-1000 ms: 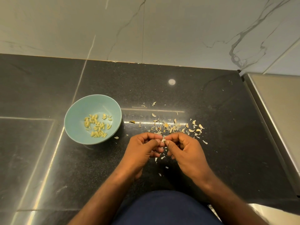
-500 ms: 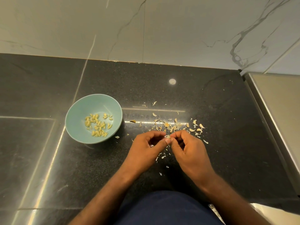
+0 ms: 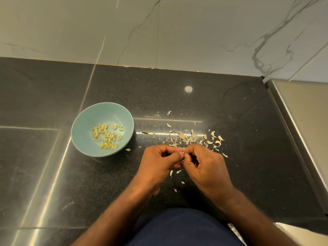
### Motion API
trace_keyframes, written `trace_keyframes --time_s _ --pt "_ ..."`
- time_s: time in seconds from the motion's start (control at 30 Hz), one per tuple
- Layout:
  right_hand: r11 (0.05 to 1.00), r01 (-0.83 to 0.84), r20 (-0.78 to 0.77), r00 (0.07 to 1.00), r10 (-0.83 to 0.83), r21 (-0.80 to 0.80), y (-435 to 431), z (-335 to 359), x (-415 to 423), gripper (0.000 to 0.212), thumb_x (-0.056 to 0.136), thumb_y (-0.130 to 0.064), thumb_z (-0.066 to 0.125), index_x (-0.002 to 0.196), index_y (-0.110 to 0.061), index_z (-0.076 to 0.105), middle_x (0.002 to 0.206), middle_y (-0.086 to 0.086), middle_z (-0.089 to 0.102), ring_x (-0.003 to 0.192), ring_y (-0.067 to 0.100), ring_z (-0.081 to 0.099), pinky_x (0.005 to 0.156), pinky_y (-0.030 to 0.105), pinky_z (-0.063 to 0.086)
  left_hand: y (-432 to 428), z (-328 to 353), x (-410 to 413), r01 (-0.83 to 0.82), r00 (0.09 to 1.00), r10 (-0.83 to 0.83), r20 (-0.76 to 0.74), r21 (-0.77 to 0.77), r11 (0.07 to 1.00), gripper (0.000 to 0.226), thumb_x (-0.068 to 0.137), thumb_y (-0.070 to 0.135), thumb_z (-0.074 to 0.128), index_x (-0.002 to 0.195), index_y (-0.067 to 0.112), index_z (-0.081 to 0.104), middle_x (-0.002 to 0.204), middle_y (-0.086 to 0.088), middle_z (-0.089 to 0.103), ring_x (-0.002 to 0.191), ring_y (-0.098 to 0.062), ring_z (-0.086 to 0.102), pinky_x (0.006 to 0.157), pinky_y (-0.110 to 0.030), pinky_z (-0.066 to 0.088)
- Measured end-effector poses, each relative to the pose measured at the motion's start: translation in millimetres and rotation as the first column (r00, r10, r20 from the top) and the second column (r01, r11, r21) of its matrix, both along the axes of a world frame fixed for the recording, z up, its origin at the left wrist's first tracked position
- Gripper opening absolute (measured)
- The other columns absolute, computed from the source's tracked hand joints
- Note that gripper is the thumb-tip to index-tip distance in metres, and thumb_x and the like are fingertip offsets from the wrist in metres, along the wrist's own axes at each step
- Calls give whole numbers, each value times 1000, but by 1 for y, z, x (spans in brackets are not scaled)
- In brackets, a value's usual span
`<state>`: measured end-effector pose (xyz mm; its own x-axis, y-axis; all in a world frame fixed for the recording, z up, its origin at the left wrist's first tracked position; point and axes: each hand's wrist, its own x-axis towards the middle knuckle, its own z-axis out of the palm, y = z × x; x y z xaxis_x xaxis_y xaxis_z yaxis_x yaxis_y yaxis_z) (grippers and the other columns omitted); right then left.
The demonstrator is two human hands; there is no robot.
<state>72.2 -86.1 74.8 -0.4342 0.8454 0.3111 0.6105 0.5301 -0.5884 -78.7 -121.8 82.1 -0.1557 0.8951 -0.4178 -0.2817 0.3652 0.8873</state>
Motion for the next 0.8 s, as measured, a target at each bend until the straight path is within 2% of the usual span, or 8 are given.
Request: trace_keyframes --time_s 0.17,0.3,0.37,0.53,0.8 --pt "987 -1 -59 998 -9 -161 -1 -3 -3 21 91 -31 56 84 -14 66 68 -8 65 54 11 60 48 35 51 -1 3 -3 101 977 -88 -195 57 993 10 86 2 72 90 10 78 80 -5 77 72 -12 72 66 -19 56" --pt "942 41 -132 987 -90 -332 -4 -4 -5 8 89 -11 69 82 -15 69 65 -7 68 57 9 64 51 25 54 -2 1 -6 144 954 -126 -273 46 989 12 86 5 72 89 15 78 78 -3 77 76 -18 74 70 -26 61" --pt "909 54 -147 981 -126 -414 -5 -3 -6 10 88 -9 70 81 -16 69 65 -4 70 55 9 65 51 23 53 -2 0 -8 159 948 -142 -284 36 987 11 87 5 72 90 13 79 78 -5 77 77 -22 74 73 -30 62" --pt "823 72 -170 965 -200 -563 -6 -1 -7 11 88 -12 70 79 -18 69 66 3 71 58 22 68 56 45 59 -1 -3 -10 190 926 -173 -335 19 982 9 87 8 72 93 11 79 78 -5 76 74 -22 73 70 -28 61" --pt "663 -1 -244 930 -274 -748 -5 8 -9 6 91 -7 69 89 -1 67 70 13 72 60 26 71 56 35 60 -3 -8 -16 230 920 -207 -333 32 973 11 89 8 70 97 12 78 79 -3 76 73 -18 73 71 -27 60"
